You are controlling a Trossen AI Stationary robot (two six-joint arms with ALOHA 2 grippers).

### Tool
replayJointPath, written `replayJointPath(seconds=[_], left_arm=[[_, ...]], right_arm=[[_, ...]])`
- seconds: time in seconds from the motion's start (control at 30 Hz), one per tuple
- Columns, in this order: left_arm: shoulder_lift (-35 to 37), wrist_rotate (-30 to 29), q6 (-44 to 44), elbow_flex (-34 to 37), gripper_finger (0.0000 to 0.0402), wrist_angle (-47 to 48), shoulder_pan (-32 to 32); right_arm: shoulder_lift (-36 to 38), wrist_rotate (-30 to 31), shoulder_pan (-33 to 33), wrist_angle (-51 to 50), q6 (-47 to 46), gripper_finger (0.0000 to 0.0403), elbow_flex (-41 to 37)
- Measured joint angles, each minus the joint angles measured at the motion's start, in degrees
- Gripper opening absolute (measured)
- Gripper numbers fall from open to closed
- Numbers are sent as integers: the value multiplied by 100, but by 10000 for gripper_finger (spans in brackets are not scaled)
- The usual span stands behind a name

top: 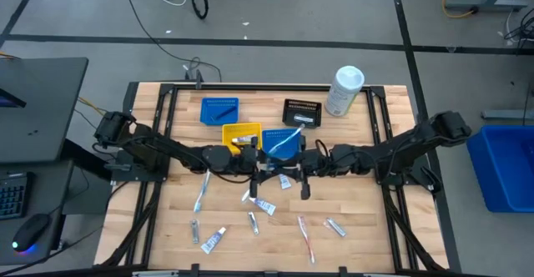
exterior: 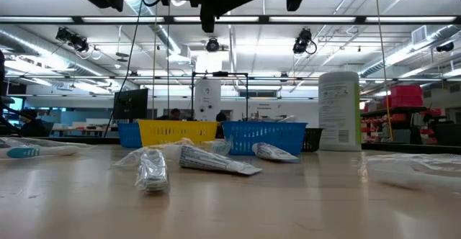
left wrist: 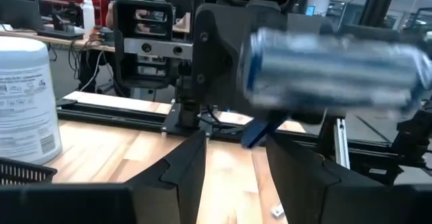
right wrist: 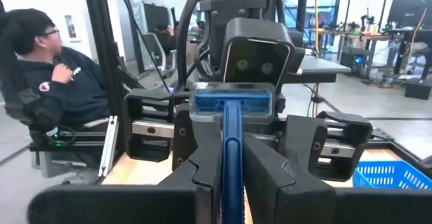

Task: Pick & Place Travel size toiletries
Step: Put the razor into the left blue basket

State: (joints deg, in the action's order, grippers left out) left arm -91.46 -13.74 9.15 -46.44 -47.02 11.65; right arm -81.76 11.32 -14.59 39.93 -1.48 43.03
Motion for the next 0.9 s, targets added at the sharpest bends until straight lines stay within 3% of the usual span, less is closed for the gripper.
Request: replayJointPath(seconds=[0.47,0.9], left_arm=[[-4,139,-132,-12,165,21,117],[-192,212,-387,-331,165,14,34]], right_arm=[[-76,8,1,204,90,52,-2],[-433,3,10,1079,-53,52,-2]])
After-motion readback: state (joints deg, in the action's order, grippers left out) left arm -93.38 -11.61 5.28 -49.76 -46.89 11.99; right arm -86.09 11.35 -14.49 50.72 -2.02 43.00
